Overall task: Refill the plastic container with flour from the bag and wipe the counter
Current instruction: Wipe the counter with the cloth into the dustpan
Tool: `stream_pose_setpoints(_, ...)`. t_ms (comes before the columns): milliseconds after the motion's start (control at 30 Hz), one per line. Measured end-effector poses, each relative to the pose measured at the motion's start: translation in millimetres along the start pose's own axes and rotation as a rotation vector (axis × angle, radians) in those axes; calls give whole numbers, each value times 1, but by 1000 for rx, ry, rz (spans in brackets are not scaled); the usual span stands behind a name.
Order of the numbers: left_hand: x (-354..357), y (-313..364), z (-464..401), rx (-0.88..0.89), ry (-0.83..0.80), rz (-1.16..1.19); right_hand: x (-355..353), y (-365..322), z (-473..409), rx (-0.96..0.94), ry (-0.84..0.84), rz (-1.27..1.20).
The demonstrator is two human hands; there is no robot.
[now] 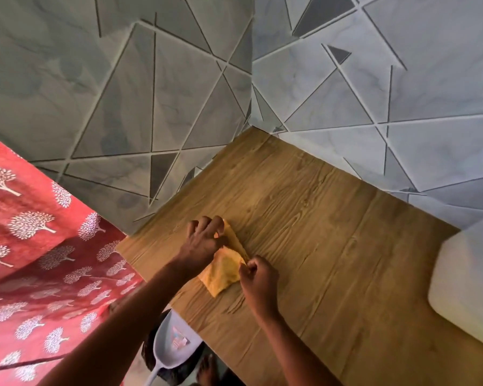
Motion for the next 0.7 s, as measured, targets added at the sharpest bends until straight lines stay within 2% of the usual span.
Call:
stream_pose_setpoints(133,14,0,-1,-214,22,315,-2,-3,-5,11,14,24)
stream_pose_setpoints(267,19,10,-4,-86,151,304,1,-4,-6,3,24,38)
stream_pose_setpoints(467,43,10,-4,24,37,253,7,-7,-1,31,105,51)
stream_pose_setpoints(533,46,6,9,-6,22,271,7,-8,-6,14,94,49)
stream_pose_setpoints(700,58,18,36,-249,-27,237,9,-16,-38,-92,-41,165)
Point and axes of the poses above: each hand's wrist, its own z-axis away from the middle knuckle, its own x-axis out of the palm, y = z × x, the point moved 2 cm from there along -z, towards the middle knuckle, and after that the axes turned 11 degrees about x, right-handed, at the moved point
